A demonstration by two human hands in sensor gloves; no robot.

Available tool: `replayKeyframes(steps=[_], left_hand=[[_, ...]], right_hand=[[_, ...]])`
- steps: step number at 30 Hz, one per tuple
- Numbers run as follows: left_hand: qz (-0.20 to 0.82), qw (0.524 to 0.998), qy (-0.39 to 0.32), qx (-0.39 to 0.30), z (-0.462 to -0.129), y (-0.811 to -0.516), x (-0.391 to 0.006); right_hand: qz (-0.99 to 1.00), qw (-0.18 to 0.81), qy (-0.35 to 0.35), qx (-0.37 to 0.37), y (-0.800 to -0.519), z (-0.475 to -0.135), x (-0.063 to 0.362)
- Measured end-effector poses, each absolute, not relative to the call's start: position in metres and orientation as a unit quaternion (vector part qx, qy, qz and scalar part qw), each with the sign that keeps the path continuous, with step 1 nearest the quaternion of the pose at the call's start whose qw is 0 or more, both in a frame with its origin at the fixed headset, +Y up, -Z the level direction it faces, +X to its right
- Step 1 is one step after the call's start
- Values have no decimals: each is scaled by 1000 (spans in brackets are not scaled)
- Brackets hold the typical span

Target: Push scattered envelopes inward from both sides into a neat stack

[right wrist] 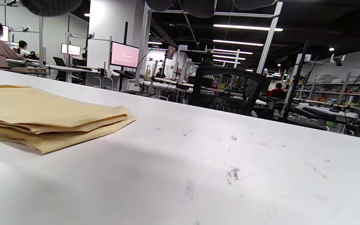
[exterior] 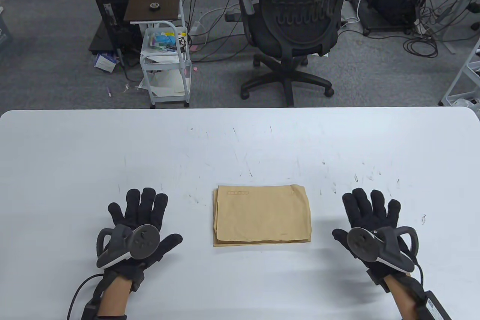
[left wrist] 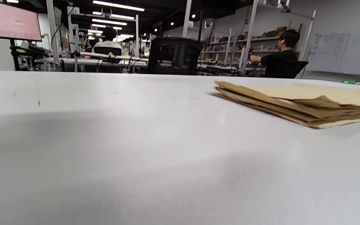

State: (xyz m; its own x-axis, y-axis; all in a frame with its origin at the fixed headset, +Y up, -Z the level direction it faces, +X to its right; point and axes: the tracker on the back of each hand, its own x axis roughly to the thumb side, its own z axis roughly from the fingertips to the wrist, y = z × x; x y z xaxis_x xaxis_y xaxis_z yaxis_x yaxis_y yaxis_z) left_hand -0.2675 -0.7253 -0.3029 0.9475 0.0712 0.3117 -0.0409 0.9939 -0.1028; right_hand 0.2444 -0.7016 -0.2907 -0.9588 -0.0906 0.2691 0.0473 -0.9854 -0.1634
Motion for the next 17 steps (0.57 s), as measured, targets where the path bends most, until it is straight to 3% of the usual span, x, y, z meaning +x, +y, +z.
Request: replayKeyframes(steps=[17], left_hand=[[26,981,-155,-116,-304,-738,-258]], right_hand=[[-987,54,49,-146,-705,-290,241]])
